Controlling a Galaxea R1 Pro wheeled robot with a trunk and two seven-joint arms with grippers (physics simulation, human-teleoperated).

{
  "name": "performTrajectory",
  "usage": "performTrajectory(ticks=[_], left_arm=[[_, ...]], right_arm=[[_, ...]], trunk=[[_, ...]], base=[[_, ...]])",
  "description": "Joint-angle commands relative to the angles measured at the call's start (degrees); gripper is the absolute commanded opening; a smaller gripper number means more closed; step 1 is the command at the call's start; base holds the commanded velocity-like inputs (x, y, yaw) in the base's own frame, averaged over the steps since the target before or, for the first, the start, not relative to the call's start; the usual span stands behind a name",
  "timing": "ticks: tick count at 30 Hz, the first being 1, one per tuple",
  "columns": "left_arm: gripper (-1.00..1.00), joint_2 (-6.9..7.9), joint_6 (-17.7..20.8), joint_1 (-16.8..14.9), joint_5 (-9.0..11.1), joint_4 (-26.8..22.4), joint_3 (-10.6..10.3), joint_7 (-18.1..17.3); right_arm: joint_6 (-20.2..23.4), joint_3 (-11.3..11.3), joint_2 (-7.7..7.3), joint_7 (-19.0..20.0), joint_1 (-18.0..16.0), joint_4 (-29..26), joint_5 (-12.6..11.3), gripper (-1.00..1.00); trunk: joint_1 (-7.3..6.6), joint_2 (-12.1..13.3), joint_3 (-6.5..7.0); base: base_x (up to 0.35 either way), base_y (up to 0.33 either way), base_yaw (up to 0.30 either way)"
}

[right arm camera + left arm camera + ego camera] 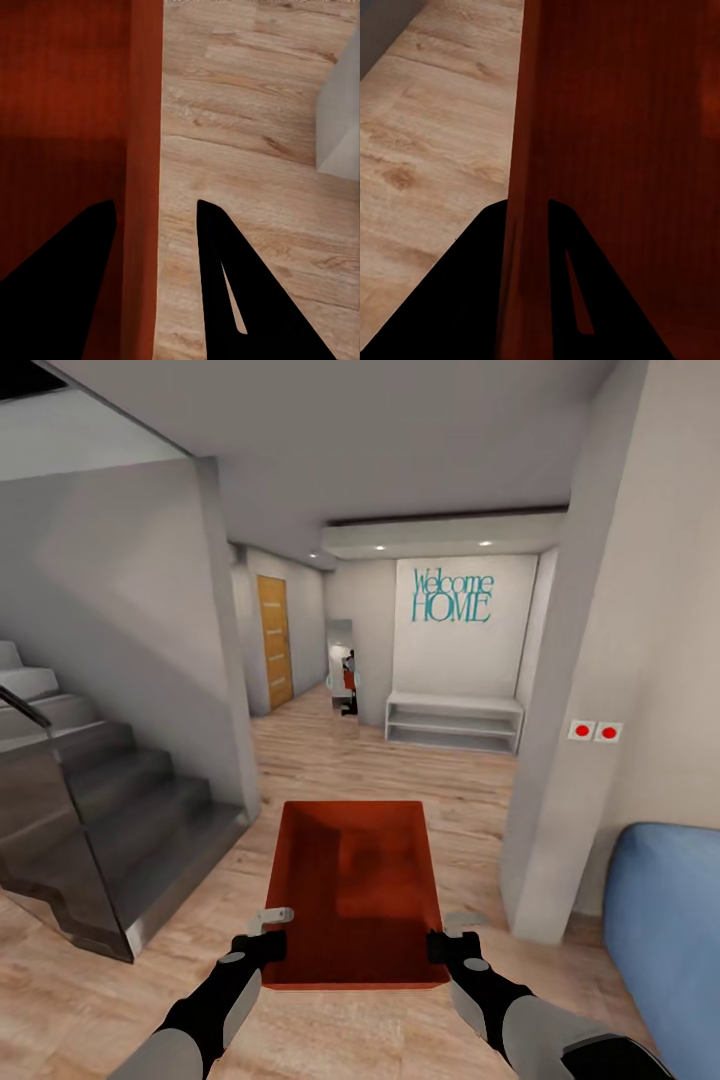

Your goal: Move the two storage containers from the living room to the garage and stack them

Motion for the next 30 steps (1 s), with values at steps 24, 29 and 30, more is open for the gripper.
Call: performTrajectory(ticks=[24, 29, 30], left_arm=[[-1.0, -0.05, 0.37, 0.01, 1.91, 0.06, 1.2, 0.48], [-1.0, -0.05, 0.37, 0.01, 1.92, 0.06, 1.2, 0.48], [-1.0, -0.05, 0.37, 0.01, 1.92, 0.06, 1.2, 0.48]], right_arm=[[-0.68, -1.99, 0.23, -0.04, -0.02, -0.17, 0.17, -1.0], [-0.68, -1.99, 0.23, -0.06, -0.02, -0.18, 0.17, -1.0], [-0.68, -1.99, 0.23, -0.08, -0.02, -0.18, 0.17, -1.0]], trunk=[[0.05, -0.03, -0.01], [0.05, -0.03, -0.01], [0.05, -0.03, -0.01]], base=[[0.322, 0.0, 0.0], [0.322, 0.0, 0.0], [0.322, 0.0, 0.0]])
